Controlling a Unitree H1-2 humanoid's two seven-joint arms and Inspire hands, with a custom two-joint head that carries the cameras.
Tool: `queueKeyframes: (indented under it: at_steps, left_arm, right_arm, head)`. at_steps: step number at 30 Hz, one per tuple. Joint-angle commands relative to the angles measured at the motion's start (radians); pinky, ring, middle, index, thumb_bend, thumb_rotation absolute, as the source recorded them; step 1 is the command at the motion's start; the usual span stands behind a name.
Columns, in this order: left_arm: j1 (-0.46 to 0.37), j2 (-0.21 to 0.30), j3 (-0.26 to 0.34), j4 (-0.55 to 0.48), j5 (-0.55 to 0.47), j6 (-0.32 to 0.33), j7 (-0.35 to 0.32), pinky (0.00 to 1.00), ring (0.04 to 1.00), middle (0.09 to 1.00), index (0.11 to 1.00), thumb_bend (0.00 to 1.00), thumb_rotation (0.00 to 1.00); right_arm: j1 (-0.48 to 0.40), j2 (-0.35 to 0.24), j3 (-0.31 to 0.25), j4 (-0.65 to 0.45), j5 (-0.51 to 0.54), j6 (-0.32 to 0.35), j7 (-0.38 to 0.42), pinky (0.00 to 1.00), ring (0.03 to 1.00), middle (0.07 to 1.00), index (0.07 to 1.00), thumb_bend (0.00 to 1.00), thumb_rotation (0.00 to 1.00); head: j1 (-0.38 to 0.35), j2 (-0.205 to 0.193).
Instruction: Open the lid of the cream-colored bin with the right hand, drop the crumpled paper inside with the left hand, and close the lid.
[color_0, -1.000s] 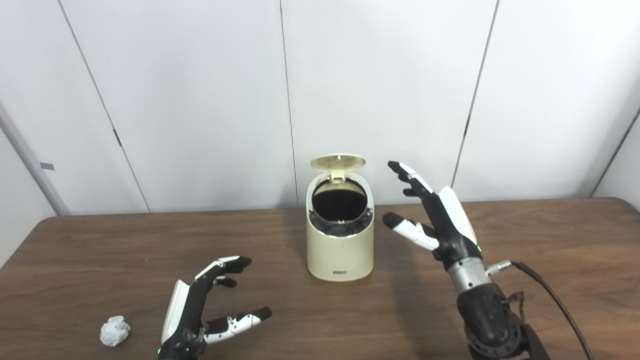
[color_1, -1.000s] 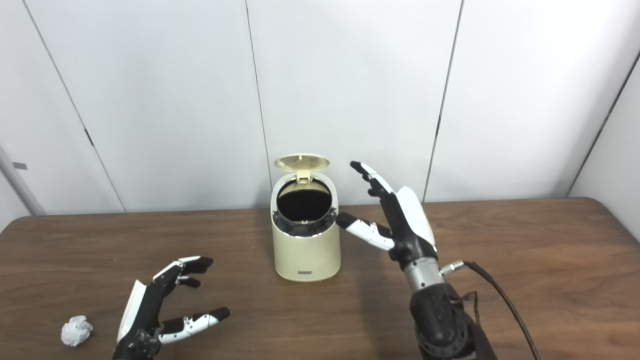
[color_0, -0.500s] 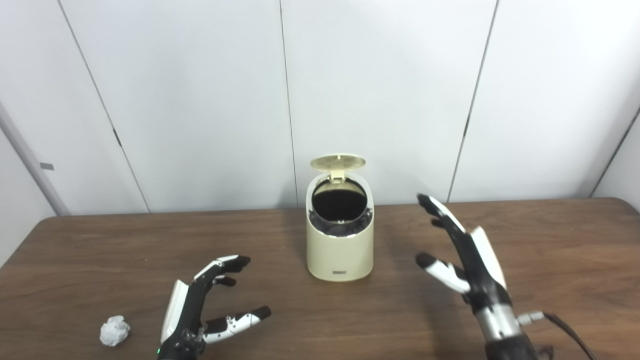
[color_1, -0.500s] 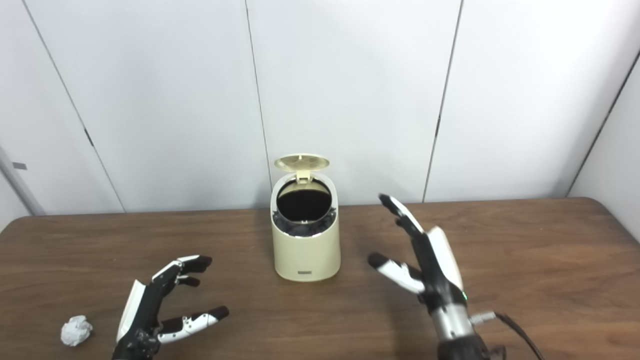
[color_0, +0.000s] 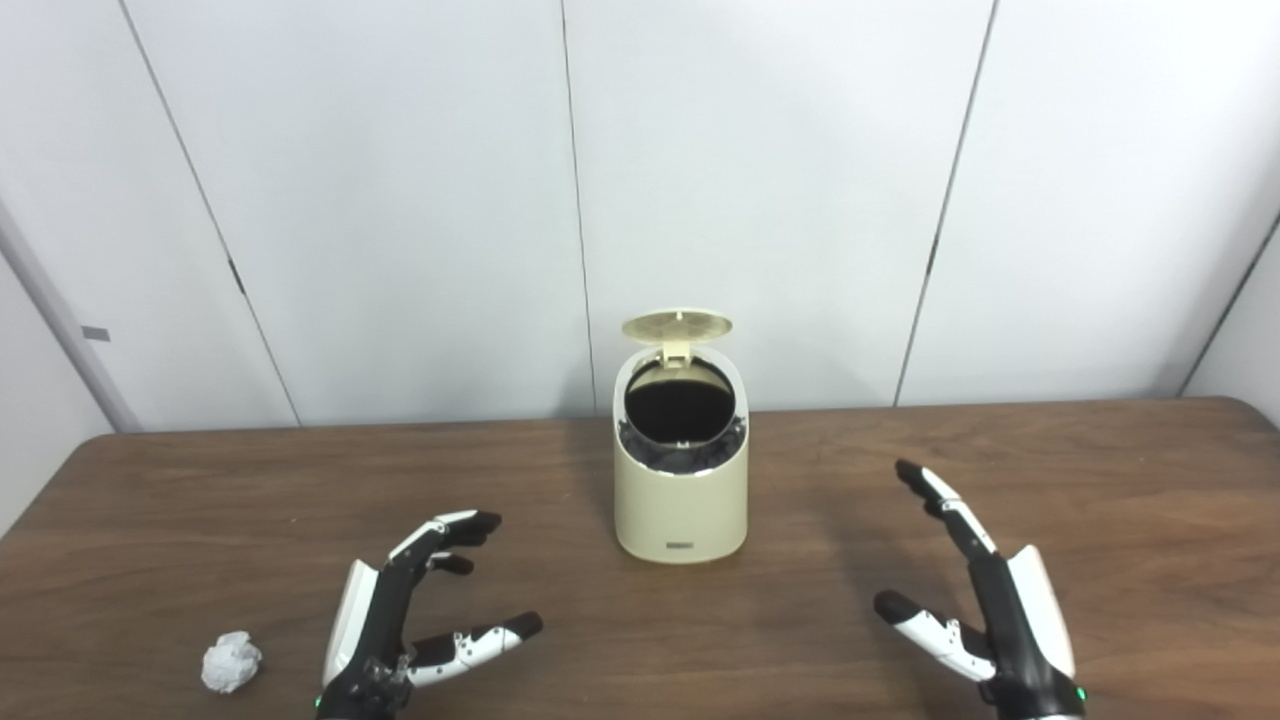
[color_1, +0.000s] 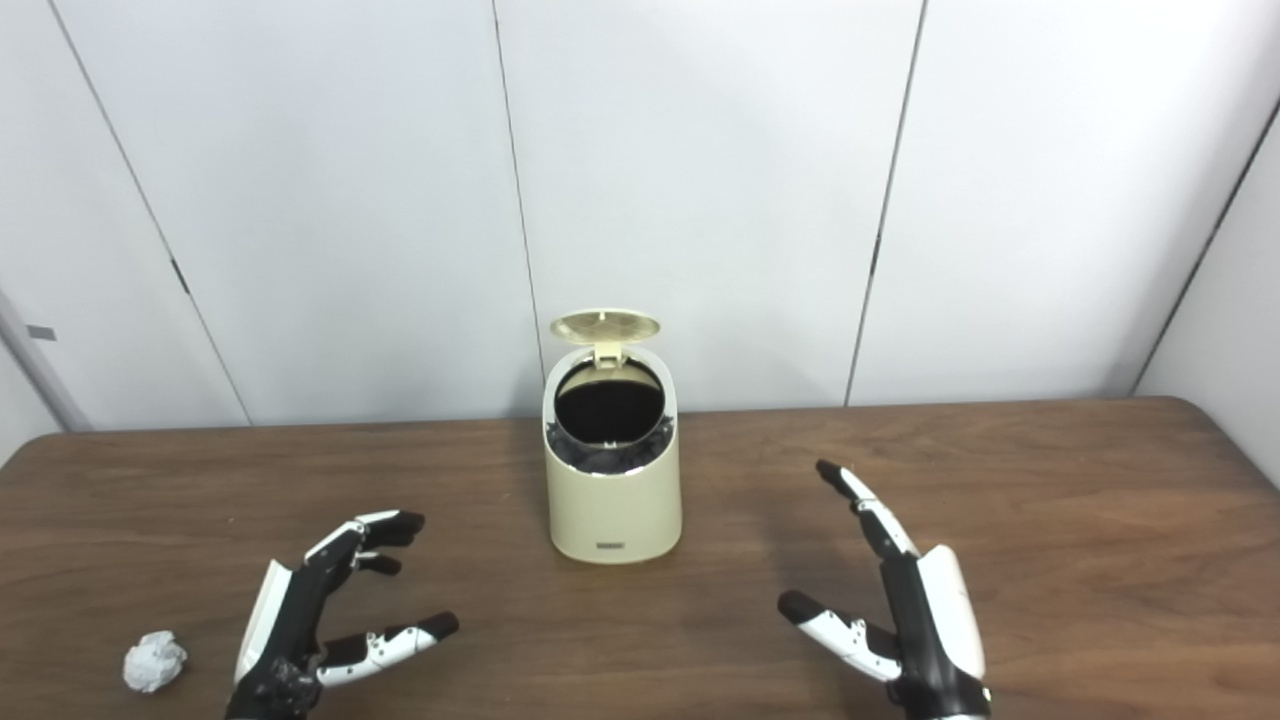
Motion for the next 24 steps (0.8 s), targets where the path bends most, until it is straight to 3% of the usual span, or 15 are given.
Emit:
queueKeyframes:
  at_steps: [1, 8, 13, 18, 24]
  left_arm:
    - [0.005, 0.018, 0.003, 0.015, 0.008, -0.041, 0.008, 0.62, 0.719, 0.729, 0.709, 0.92, 0.17]
    - [0.011, 0.032, 0.013, -0.075, 0.079, 0.000, 0.014, 0.61, 0.704, 0.712, 0.692, 0.94, 0.16]
    - [0.047, 0.060, 0.045, -0.247, 0.156, 0.083, -0.007, 0.59, 0.691, 0.689, 0.663, 0.96, 0.14]
    - [0.076, 0.118, 0.103, -0.396, 0.190, 0.147, -0.048, 0.57, 0.682, 0.670, 0.638, 1.00, 0.07]
    - [0.108, 0.203, 0.187, -0.538, 0.201, 0.230, -0.114, 0.55, 0.668, 0.630, 0.596, 1.00, 0.05]
  right_arm:
    - [0.022, -0.012, -0.012, 0.062, -0.021, -0.054, -0.036, 0.84, 0.860, 0.857, 0.859, 0.84, 0.89]
    - [0.016, -0.010, -0.005, 0.092, -0.028, -0.061, -0.054, 0.85, 0.873, 0.867, 0.858, 0.83, 0.86]
    - [0.016, -0.014, -0.009, 0.097, -0.034, -0.064, -0.060, 0.86, 0.875, 0.870, 0.874, 0.84, 0.87]
    - [0.013, -0.019, -0.015, 0.105, -0.033, -0.073, -0.065, 0.87, 0.874, 0.866, 0.861, 0.81, 0.87]
    - [0.008, -0.019, -0.023, 0.112, -0.015, -0.073, -0.056, 0.88, 0.876, 0.865, 0.846, 0.81, 0.87]
  head:
    - [0.005, -0.013]
    - [0.031, -0.015]
    - [0.054, -0.012]
    - [0.071, -0.008]
    - [0.089, -0.006]
